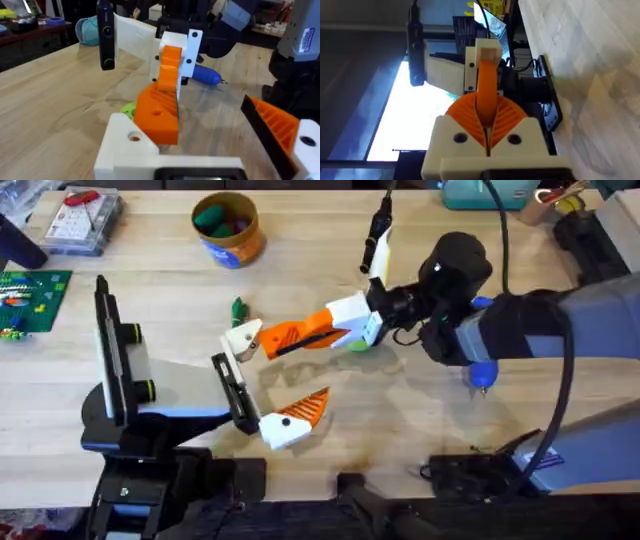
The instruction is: Pick up the gripper from the table and insert it into the empty holder that is missing its gripper. Then pick up a screw, insert it into the mounting hole, and use the screwdriver to tighten it. Finally, clean up the table by picking up the vegetable and placing it into the bucket.
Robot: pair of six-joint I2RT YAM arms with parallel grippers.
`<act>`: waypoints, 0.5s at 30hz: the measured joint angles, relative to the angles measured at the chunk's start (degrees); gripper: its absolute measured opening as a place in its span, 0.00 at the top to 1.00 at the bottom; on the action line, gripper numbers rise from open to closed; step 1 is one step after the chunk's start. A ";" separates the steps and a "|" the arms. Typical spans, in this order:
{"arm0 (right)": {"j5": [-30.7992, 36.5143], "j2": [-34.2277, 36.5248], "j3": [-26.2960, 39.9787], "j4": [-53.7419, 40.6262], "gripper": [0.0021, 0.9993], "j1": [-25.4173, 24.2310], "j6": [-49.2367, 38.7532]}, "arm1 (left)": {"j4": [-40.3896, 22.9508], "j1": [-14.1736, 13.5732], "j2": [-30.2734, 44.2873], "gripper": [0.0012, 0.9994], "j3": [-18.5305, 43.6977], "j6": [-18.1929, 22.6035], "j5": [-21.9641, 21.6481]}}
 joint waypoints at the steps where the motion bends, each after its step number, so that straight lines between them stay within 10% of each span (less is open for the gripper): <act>1: 0.00 0.00 -0.03 0.24 1.00 0.00 0.00 | 0.02 0.00 0.00 0.01 0.00 0.01 0.01; 15: 0.03 0.00 -0.35 1.10 1.00 0.43 0.32 | 0.04 0.00 0.00 0.01 0.00 0.01 0.00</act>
